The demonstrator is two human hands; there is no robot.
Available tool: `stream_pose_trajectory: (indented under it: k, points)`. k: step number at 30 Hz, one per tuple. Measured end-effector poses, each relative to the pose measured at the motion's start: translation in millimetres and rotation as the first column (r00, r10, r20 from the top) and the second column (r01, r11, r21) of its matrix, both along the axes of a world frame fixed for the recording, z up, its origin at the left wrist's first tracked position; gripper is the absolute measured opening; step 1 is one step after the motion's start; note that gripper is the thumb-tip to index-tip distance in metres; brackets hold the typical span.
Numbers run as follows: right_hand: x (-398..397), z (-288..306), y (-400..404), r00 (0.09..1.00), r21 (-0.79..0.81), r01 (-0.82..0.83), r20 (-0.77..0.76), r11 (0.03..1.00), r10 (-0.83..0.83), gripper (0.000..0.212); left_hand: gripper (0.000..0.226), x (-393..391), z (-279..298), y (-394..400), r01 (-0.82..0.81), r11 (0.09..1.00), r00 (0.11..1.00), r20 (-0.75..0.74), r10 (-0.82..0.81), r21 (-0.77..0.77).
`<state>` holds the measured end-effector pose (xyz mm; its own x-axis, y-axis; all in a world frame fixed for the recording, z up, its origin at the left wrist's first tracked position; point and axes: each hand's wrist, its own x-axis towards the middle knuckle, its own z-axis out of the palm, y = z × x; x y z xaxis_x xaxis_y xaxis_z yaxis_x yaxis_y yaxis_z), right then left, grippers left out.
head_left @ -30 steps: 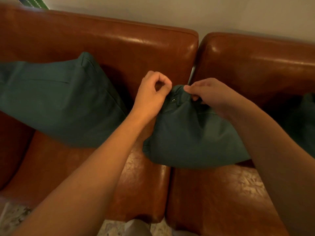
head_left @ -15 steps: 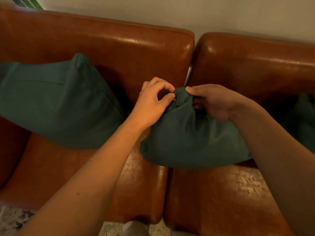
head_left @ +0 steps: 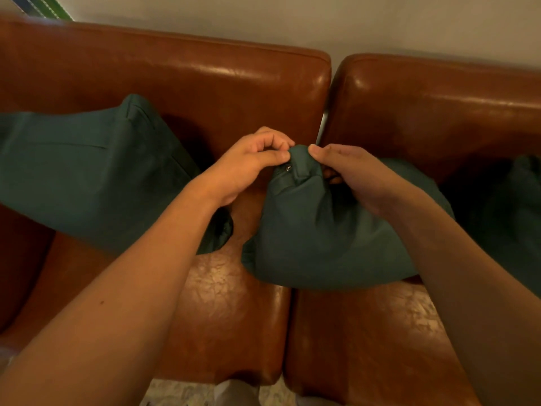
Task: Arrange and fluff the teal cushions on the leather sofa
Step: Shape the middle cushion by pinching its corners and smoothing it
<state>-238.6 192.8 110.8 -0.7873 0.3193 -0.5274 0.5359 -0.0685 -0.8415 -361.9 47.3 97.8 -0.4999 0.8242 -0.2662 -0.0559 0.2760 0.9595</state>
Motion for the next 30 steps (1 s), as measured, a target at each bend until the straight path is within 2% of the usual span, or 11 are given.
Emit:
stream_pose_trajectory:
  k: [2,4,6,8,11,13,17,21,24,27,30]
  points:
    - [0,-2,-5,1.0,0.038,0.02,-0.011,0.999,-0.02,0.033,0.003,3,-5,0,-0.095,0.995,0.988,0.127,0.091,0.028]
    - [0,-3,-8,0.999,0.067,0.043,-0.011,0.997,-0.043,0.032,0.009,12,-9,-2,-0.295,0.955,0.93,0.239,0.278,0.038]
    - [0,-5,-9,0.998,0.096,0.057,-0.012,0.994,-0.056,0.032,0.019,25,-9,-7,-0.488,0.872,0.864,0.13,0.486,-0.018]
    - [-1,-7,-12,0.998,0.128,0.062,-0.027,0.99,-0.059,0.032,0.034,41,-8,-13,-0.582,0.812,0.81,-0.121,0.573,-0.047]
    - [-3,-11,-19,0.993,0.149,0.096,-0.087,0.984,-0.084,0.031,0.051,62,1,-12,-0.55,0.822,0.759,-0.499,0.419,-0.147]
    - [-3,-12,-23,0.989,0.163,0.112,-0.113,0.98,-0.094,0.03,0.044,65,8,-6,-0.546,0.81,0.723,-0.61,0.326,-0.215]
    - [4,-16,-23,0.978,0.285,0.167,-0.169,0.944,-0.122,0.023,0.028,58,14,-4,-0.574,0.786,0.746,-0.544,0.385,-0.229]
    - [13,-19,-26,0.956,0.358,0.253,-0.235,0.899,-0.175,0.018,0.027,58,19,-10,-0.563,0.78,0.797,-0.429,0.425,-0.273]
    - [21,-17,-29,0.949,0.43,0.253,-0.287,0.867,-0.134,0.016,0.027,65,20,-11,-0.595,0.764,0.779,-0.414,0.472,-0.249]
    - [46,-13,-16,0.943,0.641,0.291,-0.317,0.71,-0.1,0.006,0.025,71,27,-11,-0.654,0.722,0.729,-0.446,0.52,-0.228]
    - [95,-11,9,0.9,0.733,0.437,-0.355,0.522,-0.255,0.01,0.025,79,35,-7,-0.684,0.705,0.654,-0.586,0.479,-0.187]
